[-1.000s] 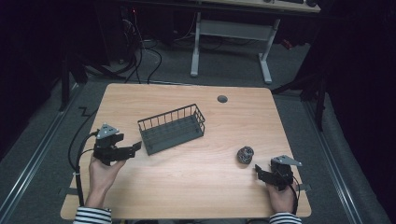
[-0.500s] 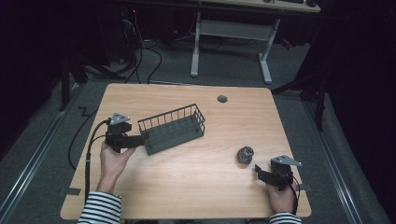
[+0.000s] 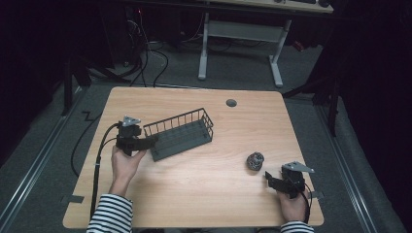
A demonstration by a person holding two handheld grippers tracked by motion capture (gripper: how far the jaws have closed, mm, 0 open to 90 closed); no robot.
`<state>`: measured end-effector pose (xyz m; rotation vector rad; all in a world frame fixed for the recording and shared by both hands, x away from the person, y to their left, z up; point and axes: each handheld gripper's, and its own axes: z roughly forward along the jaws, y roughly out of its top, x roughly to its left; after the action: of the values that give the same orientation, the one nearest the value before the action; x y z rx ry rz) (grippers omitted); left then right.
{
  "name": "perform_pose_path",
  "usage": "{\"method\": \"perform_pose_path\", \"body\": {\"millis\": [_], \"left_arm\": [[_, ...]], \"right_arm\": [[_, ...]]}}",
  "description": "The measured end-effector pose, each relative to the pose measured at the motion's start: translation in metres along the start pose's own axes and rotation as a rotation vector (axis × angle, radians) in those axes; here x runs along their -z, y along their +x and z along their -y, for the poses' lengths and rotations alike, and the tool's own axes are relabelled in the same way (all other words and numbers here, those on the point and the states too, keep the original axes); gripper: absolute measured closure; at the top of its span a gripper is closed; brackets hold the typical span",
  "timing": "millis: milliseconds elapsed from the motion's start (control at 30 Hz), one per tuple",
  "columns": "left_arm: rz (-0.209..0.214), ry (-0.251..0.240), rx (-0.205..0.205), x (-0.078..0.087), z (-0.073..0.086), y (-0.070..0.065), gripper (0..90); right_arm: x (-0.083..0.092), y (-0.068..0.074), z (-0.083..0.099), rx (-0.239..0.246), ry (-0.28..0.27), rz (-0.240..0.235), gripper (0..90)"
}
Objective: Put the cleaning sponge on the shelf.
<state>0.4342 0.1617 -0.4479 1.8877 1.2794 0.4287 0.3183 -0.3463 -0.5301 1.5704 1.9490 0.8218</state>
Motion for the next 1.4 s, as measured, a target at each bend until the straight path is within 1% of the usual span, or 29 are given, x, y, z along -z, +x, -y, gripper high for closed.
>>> {"method": "perform_pose_path", "body": {"millis": [33, 167, 267, 533, 633, 700, 800, 967, 1100, 1167, 1300, 1400], "left_arm": [[-0.001, 0.002, 0.007, -0.001, 0.0, 0.001, 27.2], [-0.009, 0.011, 0.011, -0.005, 0.002, 0.002, 28.8], [-0.015, 0.012, 0.011, -0.006, 0.004, 0.002, 30.1], [-0.021, 0.033, -0.01, -0.008, 0.006, -0.001, 39.9], [-0.018, 0.038, -0.014, -0.009, 0.008, -0.002, 46.4], [-0.019, 0.038, -0.016, -0.01, 0.01, -0.002, 47.6], [-0.021, 0.044, -0.032, -0.01, 0.01, -0.004, 50.9], [-0.009, 0.049, -0.034, -0.009, 0.011, -0.005, 52.7], [0.0, 0.042, -0.032, -0.008, 0.013, -0.007, 53.1], [0.002, 0.04, -0.037, -0.007, 0.014, -0.009, 53.2], [0.025, 0.048, -0.047, -0.008, 0.014, -0.012, 53.3], [0.034, 0.051, -0.054, -0.008, 0.015, -0.015, 53.6]], "right_arm": [[0.0, 0.0, 0.0, 0.0, 0.0, 0.0, 28.6], [0.001, -0.002, 0.0, -0.011, -0.002, -0.011, 28.7], [0.0, -0.001, 0.0, -0.005, -0.004, -0.009, 28.6], [0.0, 0.0, 0.0, 0.0, -0.001, -0.001, 28.6], [0.0, 0.0, 0.0, 0.0, -0.001, -0.001, 28.6], [0.0, 0.0, 0.0, 0.0, 0.0, -0.001, 28.6], [0.0, 0.0, 0.0, 0.0, 0.0, -0.001, 28.6], [0.0, 0.0, 0.0, 0.005, 0.0, 0.0, 28.5], [0.0, 0.0, 0.0, 0.007, 0.0, 0.001, 28.5], [0.0, 0.0, 0.0, 0.007, 0.0, 0.001, 28.5], [0.0, 0.0, 0.0, 0.006, 0.001, 0.002, 28.5], [0.0, 0.0, 0.0, 0.008, 0.0, 0.001, 28.5]]}}
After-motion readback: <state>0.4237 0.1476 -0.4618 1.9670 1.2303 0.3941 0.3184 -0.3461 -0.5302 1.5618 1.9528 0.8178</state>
